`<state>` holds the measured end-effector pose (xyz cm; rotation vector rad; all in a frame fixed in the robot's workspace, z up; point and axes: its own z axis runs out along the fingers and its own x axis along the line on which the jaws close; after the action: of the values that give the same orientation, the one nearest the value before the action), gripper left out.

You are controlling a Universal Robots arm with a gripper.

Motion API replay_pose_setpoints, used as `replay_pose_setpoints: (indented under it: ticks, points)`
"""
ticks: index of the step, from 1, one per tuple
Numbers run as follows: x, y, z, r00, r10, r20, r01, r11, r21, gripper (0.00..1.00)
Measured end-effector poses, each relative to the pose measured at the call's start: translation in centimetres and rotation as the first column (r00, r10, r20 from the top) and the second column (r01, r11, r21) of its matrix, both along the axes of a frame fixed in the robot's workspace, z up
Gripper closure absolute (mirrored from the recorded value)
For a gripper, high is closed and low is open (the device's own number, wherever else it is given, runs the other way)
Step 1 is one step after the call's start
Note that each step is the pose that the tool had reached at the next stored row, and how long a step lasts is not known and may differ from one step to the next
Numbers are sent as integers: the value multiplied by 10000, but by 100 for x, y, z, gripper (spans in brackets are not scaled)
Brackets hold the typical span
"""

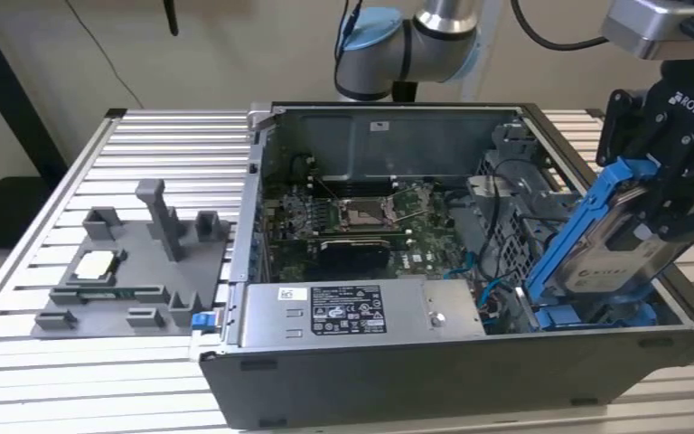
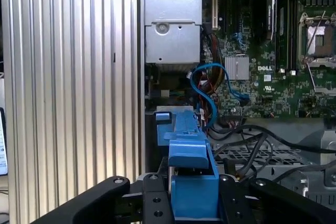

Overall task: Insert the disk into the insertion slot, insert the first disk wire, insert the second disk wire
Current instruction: 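Insert the disk into the insertion slot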

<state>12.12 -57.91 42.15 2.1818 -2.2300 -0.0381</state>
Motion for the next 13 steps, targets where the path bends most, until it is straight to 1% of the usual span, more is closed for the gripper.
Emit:
replay_pose_setpoints:
  ticks: [6, 11, 13]
  points:
    - [14, 27, -64, 10000, 0, 0, 0, 10000, 43, 67]
    - [27, 33, -119, 10000, 0, 0, 0, 10000, 63, 67]
    - [35, 33, -137, 10000, 2, 0, -2, 10000, 58, 67]
